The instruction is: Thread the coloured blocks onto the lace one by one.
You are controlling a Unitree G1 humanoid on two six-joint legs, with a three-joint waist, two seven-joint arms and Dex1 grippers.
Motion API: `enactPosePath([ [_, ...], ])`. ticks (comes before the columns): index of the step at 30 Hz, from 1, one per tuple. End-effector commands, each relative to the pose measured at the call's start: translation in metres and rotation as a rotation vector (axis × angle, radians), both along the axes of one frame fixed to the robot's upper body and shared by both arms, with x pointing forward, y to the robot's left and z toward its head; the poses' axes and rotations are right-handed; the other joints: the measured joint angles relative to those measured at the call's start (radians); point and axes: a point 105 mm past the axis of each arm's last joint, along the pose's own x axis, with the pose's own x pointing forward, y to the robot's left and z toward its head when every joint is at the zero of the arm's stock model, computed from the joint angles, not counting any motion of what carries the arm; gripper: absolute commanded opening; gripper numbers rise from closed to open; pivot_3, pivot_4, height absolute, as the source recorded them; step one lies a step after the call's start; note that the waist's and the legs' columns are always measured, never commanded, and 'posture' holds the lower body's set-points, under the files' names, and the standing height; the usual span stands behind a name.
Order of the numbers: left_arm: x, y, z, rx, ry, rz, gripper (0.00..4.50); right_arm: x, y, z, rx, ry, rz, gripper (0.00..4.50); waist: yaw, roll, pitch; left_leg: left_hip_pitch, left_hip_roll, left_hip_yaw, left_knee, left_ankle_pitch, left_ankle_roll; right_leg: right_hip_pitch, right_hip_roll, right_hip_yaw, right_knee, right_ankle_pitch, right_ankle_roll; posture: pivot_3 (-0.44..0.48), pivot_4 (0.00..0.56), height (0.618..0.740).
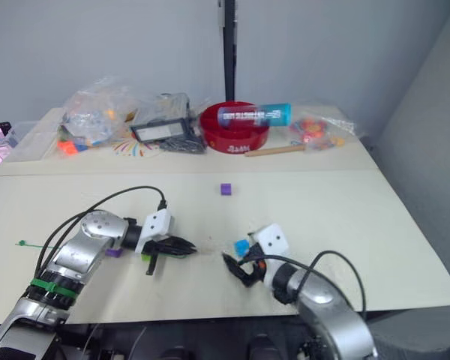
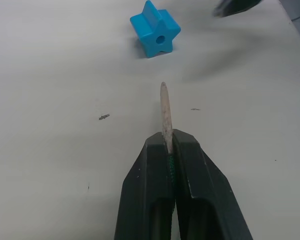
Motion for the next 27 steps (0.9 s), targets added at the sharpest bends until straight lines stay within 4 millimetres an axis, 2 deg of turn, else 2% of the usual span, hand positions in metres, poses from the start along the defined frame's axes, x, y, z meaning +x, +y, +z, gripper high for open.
enactPosePath([
  [1, 0.002, -0.002, 0.013, -0.028, -0.042, -0.016, 0.00, -0.013, 0.003, 0.018, -0.022, -0.036, 0.306, 4.48, 0.001, 0.000, 0.000, 0.000, 0.000, 0.000, 0.000, 0.000, 0.000, 0.000, 0.000, 0.000, 0.000, 0.000, 0.000, 0.000, 0.150, 0.731],
  [2, 0.001, -0.003, 0.013, -0.030, -0.041, -0.017, 0.00, -0.013, 0.000, 0.018, -0.054, -0.032, 0.375, 4.48, 0.000, -0.001, 0.001, 0.000, 0.000, 0.000, 0.000, 0.000, 0.000, 0.001, 0.000, 0.000, 0.000, 0.000, 0.000, 0.000, 0.150, 0.731],
  [6, -0.002, -0.003, 0.014, -0.031, -0.043, -0.022, 0.00, 0.021, -0.014, 0.006, -0.275, -0.089, 0.564, 4.48, -0.004, -0.001, 0.001, 0.002, 0.000, 0.001, 0.000, 0.000, 0.000, 0.002, 0.000, 0.000, -0.001, 0.000, 0.000, 0.000, 0.150, 0.731],
  [9, -0.004, -0.003, 0.013, -0.032, -0.040, -0.017, 0.00, 0.039, -0.022, -0.002, -0.388, -0.136, 0.656, 4.48, -0.003, -0.001, 0.001, 0.001, 0.000, 0.001, 0.000, 0.000, 0.000, 0.001, 0.000, 0.000, -0.001, 0.000, 0.000, 0.000, 0.150, 0.731],
  [16, -0.009, -0.003, 0.011, -0.037, -0.028, -0.007, 0.00, 0.069, -0.020, -0.014, -0.487, -0.170, 0.762, 4.48, -0.002, -0.001, 0.001, 0.000, 0.000, 0.001, 0.000, 0.000, 0.000, 0.000, -0.001, 0.000, -0.001, 0.000, 0.000, 0.000, 0.150, 0.731],
  [20, -0.013, -0.002, 0.010, -0.037, -0.026, -0.005, 0.00, 0.077, -0.018, -0.018, -0.501, -0.166, 0.795, 4.48, -0.001, -0.001, 0.001, 0.001, 0.000, 0.001, 0.000, 0.000, 0.000, 0.000, -0.001, 0.000, 0.000, 0.001, 0.000, 0.000, 0.150, 0.731],
  [24, -0.014, -0.002, 0.010, -0.037, -0.030, -0.001, 0.00, 0.081, -0.017, -0.021, -0.493, -0.164, 0.803, 3.34, 0.001, -0.001, 0.001, 0.001, 0.000, 0.001, 0.000, 0.000, 0.000, 0.000, -0.001, 0.000, 0.001, 0.001, 0.000, 0.000, 0.150, 0.731],
  [27, -0.014, -0.002, 0.010, -0.039, -0.034, 0.002, 0.00, 0.081, -0.015, -0.021, -0.471, -0.160, 0.805, 2.25, 0.001, -0.001, 0.001, 0.001, 0.000, 0.001, 0.000, 0.000, 0.000, 0.000, -0.001, 0.000, 0.001, 0.001, 0.000, 0.000, 0.150, 0.731],
])
